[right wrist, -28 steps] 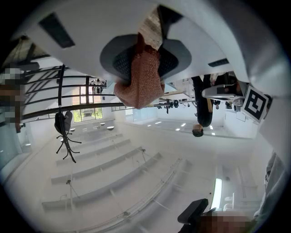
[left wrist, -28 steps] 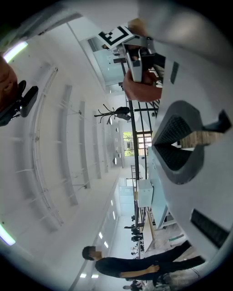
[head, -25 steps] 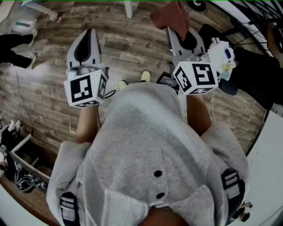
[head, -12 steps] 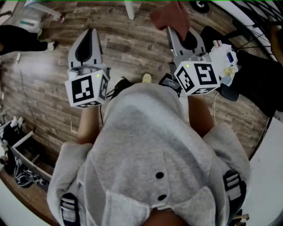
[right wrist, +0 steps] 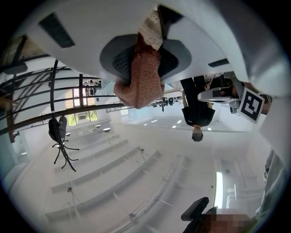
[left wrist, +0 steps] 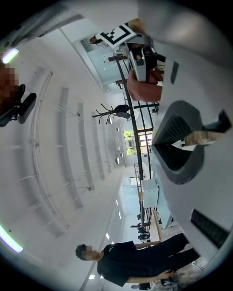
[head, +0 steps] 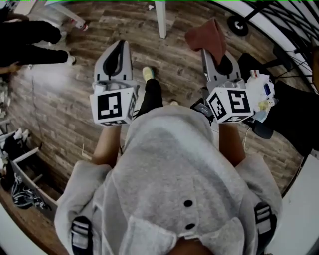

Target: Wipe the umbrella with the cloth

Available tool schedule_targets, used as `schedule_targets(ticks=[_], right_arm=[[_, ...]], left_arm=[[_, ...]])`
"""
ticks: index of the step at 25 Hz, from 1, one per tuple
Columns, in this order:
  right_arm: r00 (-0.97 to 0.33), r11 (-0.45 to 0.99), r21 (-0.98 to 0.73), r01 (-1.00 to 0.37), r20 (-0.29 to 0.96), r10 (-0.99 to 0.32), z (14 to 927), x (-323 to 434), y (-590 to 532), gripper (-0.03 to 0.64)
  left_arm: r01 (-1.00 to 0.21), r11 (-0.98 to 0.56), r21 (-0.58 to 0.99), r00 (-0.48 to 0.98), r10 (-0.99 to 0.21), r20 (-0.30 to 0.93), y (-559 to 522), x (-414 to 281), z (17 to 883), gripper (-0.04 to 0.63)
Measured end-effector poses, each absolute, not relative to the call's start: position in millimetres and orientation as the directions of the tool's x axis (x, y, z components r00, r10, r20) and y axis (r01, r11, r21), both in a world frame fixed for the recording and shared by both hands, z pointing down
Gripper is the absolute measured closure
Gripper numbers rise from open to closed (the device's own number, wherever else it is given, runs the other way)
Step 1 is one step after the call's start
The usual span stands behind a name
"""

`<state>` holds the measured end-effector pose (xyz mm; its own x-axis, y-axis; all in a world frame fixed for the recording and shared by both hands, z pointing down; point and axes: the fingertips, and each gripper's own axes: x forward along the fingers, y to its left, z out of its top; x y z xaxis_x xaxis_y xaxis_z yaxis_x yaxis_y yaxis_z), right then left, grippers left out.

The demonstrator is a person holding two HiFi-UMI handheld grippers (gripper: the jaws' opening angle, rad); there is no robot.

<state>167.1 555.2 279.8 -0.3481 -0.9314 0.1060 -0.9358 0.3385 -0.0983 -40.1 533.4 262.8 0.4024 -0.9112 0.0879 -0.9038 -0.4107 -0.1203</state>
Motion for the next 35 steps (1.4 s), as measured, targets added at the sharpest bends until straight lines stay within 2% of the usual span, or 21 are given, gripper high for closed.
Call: schedule_targets(ticks=[13, 22, 28, 35], right_arm=[[-0.374, 0.368, -0.069, -0.927, 0.166, -0.912, 289.2, 125.8, 407.0, 0.541], [-0.362, 0.359, -0.049, -0.932, 0.195, -0.912, 284.7, 54.2, 294.8, 0.541], [-0.332, 0.338, -0.008, -0.941, 0.203, -0.921, 285.7, 33.2, 248.3, 0.541], [-0.309, 0.321, 0.022, -0.947, 0.212, -0.927, 280.9, 27.4, 212.2, 0.541]], left_arm=[[-0.912, -0.406, -0.066, 0.396, -0.910, 0.127, 385.7, -73.8, 287.3, 0.580], [-0.914, -0.405, -0.009, 0.400, -0.905, 0.144, 272.5, -131.8, 287.4, 0.580], [-0.884, -0.468, -0.008, 0.465, -0.880, 0.093, 223.5, -134.3, 286.6, 0.580], [-0.872, -0.490, 0.018, 0.489, -0.867, 0.099, 187.9, -139.2, 290.4, 0.580]])
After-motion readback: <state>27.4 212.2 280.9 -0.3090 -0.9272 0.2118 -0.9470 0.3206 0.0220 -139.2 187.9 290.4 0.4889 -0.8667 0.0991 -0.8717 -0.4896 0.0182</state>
